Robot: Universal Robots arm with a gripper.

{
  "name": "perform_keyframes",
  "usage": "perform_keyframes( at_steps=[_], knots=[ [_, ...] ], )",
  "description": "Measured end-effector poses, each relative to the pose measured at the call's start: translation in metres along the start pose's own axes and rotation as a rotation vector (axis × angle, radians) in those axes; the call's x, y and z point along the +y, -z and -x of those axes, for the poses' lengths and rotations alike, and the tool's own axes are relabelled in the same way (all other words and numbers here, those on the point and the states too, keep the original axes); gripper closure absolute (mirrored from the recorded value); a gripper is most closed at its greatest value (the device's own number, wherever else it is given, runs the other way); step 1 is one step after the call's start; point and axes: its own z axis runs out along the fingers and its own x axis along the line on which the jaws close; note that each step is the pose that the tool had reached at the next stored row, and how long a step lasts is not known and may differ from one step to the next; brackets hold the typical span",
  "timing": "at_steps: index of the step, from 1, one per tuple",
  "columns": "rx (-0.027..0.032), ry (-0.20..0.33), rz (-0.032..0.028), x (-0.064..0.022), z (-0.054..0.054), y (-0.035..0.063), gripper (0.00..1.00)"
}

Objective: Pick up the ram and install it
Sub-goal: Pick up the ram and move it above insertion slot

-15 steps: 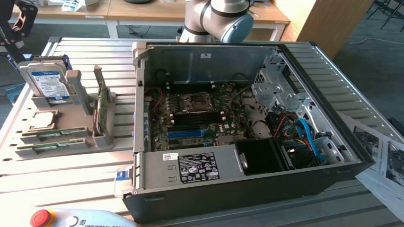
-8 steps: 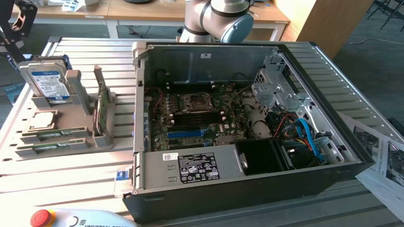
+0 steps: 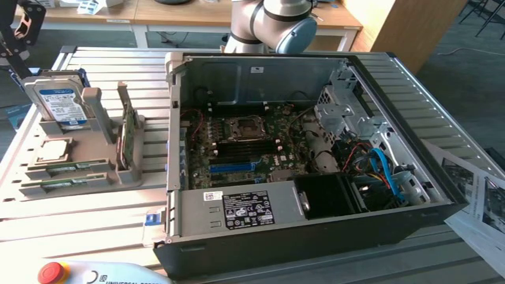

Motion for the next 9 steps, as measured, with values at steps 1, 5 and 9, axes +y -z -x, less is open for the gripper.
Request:
perform_keyframes(
  at_steps=[1, 5, 9],
  knots=[
    [0.0003, 0.008, 0.0002, 0.0000, 0.0000, 0.0000, 0.90],
    [0.0015, 0.034, 0.0008, 0.0000, 0.0000, 0.0000, 0.90],
    [0.0026, 0.061, 0.0014, 0.0000, 0.0000, 0.0000, 0.90]
  ],
)
